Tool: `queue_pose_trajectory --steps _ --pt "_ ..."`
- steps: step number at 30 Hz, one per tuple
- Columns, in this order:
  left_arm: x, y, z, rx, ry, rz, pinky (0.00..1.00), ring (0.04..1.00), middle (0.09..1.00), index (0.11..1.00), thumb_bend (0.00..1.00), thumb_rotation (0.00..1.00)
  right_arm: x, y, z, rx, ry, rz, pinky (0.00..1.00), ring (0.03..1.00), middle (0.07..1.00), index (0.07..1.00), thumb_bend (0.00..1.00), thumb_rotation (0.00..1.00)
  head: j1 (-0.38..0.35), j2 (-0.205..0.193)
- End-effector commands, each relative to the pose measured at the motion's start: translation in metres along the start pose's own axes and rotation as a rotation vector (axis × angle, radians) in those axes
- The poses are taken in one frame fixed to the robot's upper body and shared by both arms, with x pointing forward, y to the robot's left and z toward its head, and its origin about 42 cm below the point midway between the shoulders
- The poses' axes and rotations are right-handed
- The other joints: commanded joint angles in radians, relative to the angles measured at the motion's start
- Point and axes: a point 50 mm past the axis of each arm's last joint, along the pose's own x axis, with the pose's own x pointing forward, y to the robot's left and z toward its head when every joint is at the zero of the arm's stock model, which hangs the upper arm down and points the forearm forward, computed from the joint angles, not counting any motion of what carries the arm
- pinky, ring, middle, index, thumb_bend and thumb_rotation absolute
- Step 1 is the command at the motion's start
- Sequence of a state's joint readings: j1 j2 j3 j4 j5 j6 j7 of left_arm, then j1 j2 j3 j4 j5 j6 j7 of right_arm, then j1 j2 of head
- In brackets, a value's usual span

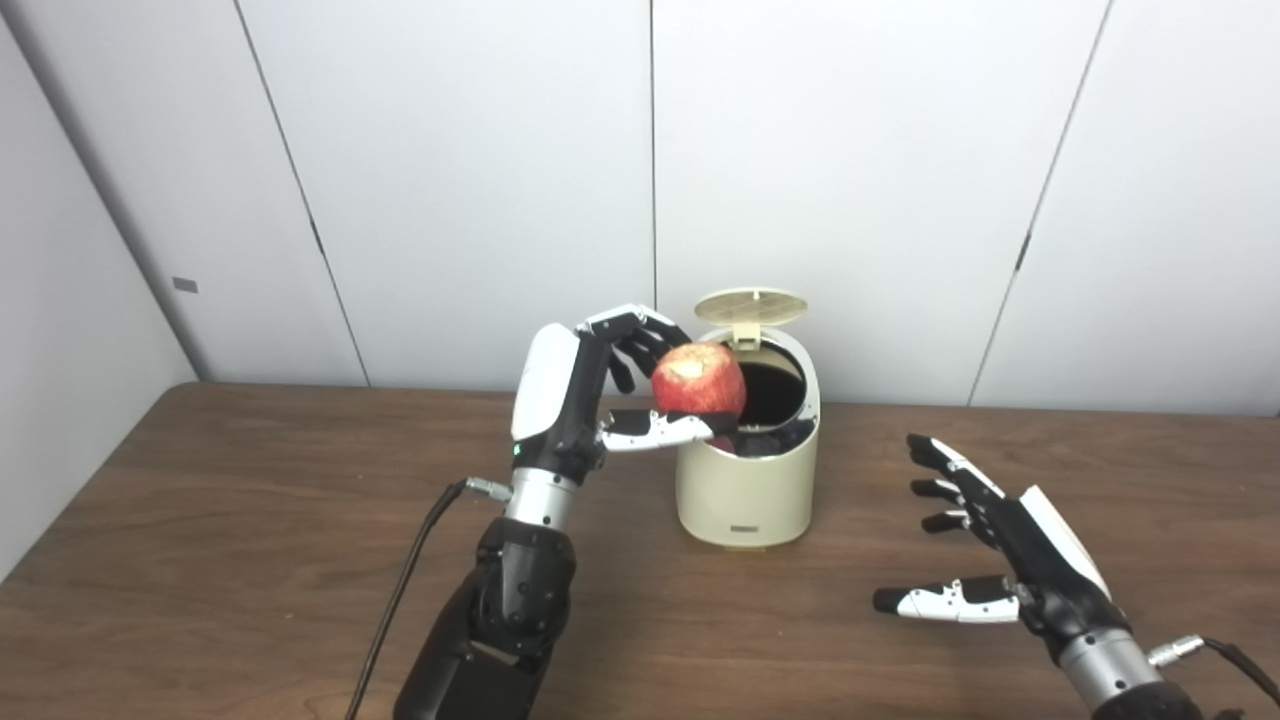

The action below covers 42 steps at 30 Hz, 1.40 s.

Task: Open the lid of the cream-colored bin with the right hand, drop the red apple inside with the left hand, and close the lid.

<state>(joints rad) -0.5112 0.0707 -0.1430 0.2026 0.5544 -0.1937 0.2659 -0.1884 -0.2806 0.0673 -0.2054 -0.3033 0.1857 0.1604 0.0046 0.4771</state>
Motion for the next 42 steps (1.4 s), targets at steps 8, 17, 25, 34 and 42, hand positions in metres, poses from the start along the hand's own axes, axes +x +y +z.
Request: queue_pose_trajectory --steps 8,17,25,34,42 --pt "0.032 -0.002 0.018 -0.006 -0.109 0.063 0.29 0.439 0.484 0.484 0.51 0.0 0.001 -0.008 0.016 -0.017 -0.073 -0.038 0.7 0.846 0.915 0.908 0.74 0.15 -0.013 0.003" --pt "0.042 -0.02 0.013 -0.002 -0.107 0.089 0.31 0.453 0.473 0.487 0.51 0.0 0.0 -0.009 0.015 -0.02 -0.077 -0.044 0.71 0.841 0.92 0.906 0.75 0.17 -0.026 0.003" --pt "0.049 -0.028 0.009 -0.002 -0.108 0.081 0.3 0.443 0.481 0.484 0.51 0.0 -0.001 -0.008 0.014 -0.026 -0.081 -0.047 0.69 0.837 0.919 0.913 0.74 0.19 -0.035 0.008" --pt "0.053 -0.036 0.004 0.063 -0.134 0.076 0.28 0.444 0.475 0.488 0.51 0.0 -0.001 -0.005 0.018 -0.036 -0.065 -0.051 0.65 0.82 0.906 0.906 0.75 0.21 -0.041 0.011" --pt "0.051 -0.042 0.004 0.107 -0.143 0.044 0.33 0.455 0.462 0.523 0.52 0.0 -0.003 -0.004 0.021 -0.039 -0.07 -0.055 0.65 0.807 0.904 0.899 0.75 0.21 -0.044 0.018"
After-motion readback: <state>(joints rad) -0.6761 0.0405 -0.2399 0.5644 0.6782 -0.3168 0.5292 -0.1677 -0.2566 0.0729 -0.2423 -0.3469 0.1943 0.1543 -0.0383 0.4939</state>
